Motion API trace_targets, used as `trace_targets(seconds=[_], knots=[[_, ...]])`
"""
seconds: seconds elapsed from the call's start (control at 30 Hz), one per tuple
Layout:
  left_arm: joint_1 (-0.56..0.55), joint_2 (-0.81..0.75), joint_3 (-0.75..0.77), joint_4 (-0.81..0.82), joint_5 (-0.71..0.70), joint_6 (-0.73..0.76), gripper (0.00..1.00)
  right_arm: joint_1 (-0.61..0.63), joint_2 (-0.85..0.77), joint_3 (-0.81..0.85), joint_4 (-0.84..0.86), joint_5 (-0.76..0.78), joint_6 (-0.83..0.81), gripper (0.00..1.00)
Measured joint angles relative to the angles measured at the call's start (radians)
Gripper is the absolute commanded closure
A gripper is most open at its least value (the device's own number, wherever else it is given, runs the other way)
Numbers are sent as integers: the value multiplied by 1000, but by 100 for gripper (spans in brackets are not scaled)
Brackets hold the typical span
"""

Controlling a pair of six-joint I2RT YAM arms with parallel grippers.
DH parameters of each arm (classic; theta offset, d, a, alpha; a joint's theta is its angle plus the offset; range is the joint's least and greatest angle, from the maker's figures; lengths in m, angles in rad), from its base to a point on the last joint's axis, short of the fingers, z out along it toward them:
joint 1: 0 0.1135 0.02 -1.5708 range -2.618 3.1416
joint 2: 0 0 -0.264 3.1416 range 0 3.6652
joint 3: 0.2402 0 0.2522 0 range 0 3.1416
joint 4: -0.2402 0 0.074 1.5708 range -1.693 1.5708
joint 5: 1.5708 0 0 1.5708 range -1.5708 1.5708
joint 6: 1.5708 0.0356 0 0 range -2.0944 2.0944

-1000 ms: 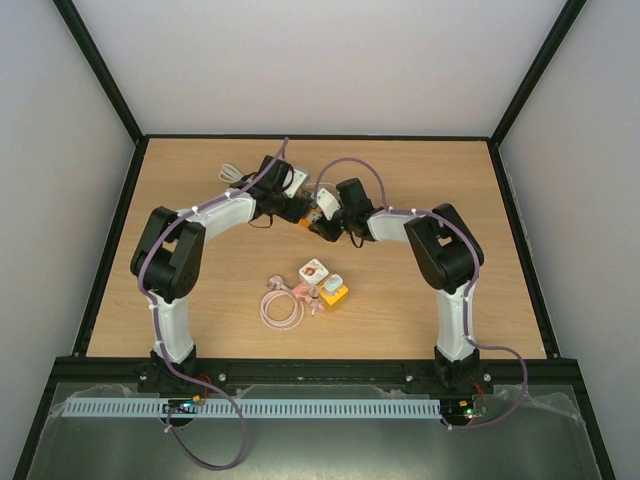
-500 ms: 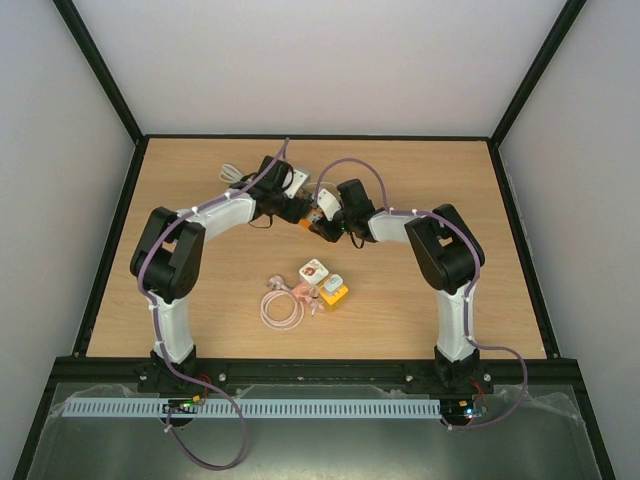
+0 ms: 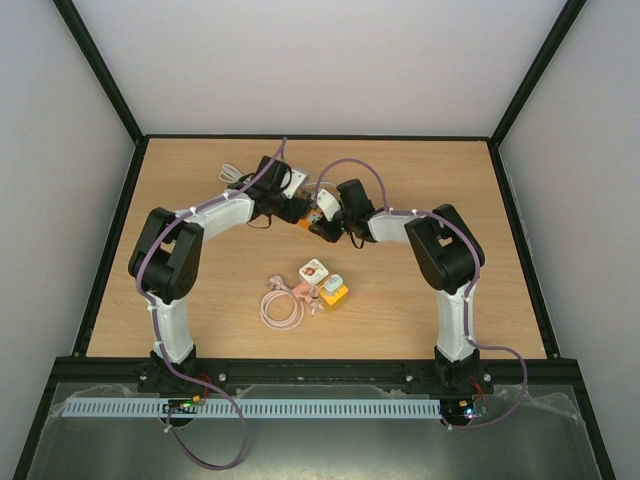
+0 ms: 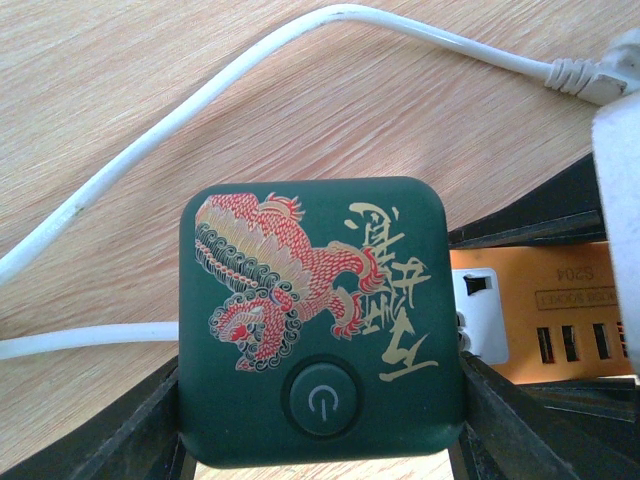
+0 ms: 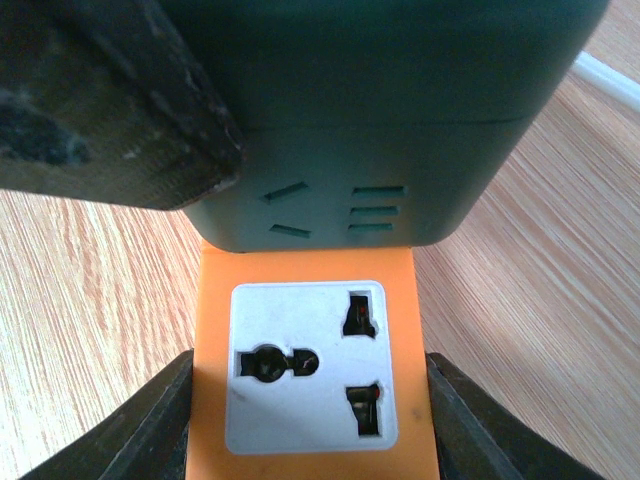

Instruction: Pull the plug off the socket

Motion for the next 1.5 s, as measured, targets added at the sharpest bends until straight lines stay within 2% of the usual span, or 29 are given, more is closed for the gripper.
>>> trace_targets(seconds=[0.33,0.67,1.0,1.5], knots=[[-20,-29,-42,29,-54,26,60,0,0,0,0,-12,2,90],[21,-29,-41,24,35,-22,61,2,2,0,2,-15,1,90],[-18,-61,-41,21,-43,13,63,1,2,0,1,-10,3,90],[21,-78,-10,5,14,14,62,-1,5,2,3,-5,4,90]])
